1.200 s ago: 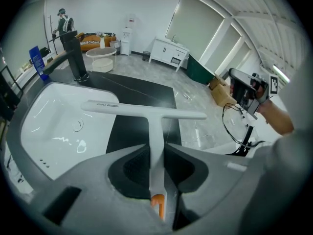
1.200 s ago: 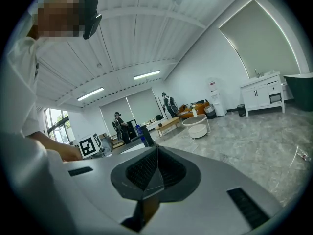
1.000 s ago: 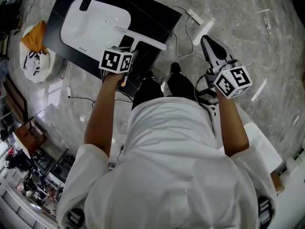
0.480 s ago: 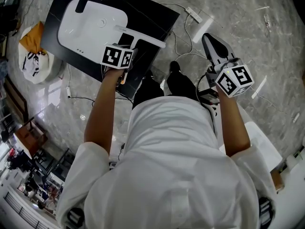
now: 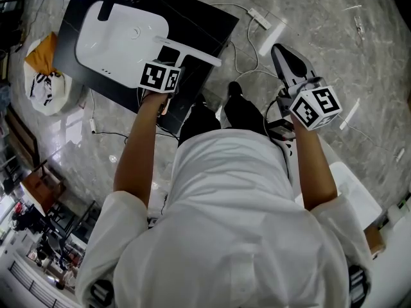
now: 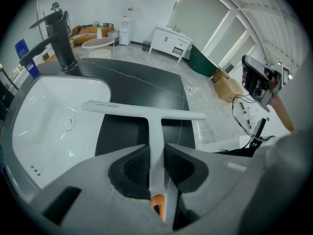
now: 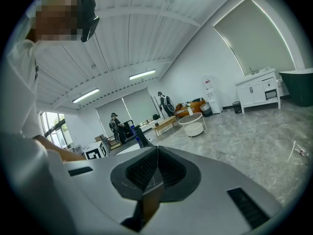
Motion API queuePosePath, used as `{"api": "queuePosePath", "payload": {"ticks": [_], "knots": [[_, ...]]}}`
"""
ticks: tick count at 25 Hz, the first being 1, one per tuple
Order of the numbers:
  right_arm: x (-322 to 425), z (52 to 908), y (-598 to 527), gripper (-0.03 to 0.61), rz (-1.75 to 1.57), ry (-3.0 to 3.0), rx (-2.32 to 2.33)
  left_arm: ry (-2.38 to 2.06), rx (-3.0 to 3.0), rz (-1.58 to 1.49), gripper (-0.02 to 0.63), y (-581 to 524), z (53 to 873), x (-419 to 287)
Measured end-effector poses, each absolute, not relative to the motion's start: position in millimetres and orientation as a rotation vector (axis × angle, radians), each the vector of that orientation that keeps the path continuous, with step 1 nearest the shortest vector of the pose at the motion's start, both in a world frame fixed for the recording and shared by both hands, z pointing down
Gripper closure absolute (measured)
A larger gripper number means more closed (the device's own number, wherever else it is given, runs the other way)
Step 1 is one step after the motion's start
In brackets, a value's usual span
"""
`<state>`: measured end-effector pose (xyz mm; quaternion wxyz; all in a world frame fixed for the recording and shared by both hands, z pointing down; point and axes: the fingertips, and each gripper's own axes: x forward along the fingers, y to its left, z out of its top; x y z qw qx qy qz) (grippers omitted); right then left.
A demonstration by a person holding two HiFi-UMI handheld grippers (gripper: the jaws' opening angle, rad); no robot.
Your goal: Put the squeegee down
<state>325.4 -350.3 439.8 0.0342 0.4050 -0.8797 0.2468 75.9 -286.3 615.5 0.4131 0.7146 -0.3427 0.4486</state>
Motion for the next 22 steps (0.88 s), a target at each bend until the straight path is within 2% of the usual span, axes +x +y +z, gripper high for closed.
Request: {"api": "queuePosePath", "payload": {"ticks": [22], "knots": [[331.1, 442.5, -343.4, 0.563, 0.778, -2.695, 1.273, -0.857, 1.802, 1.116, 0.523, -284.3, 624.1, 78.1]]}}
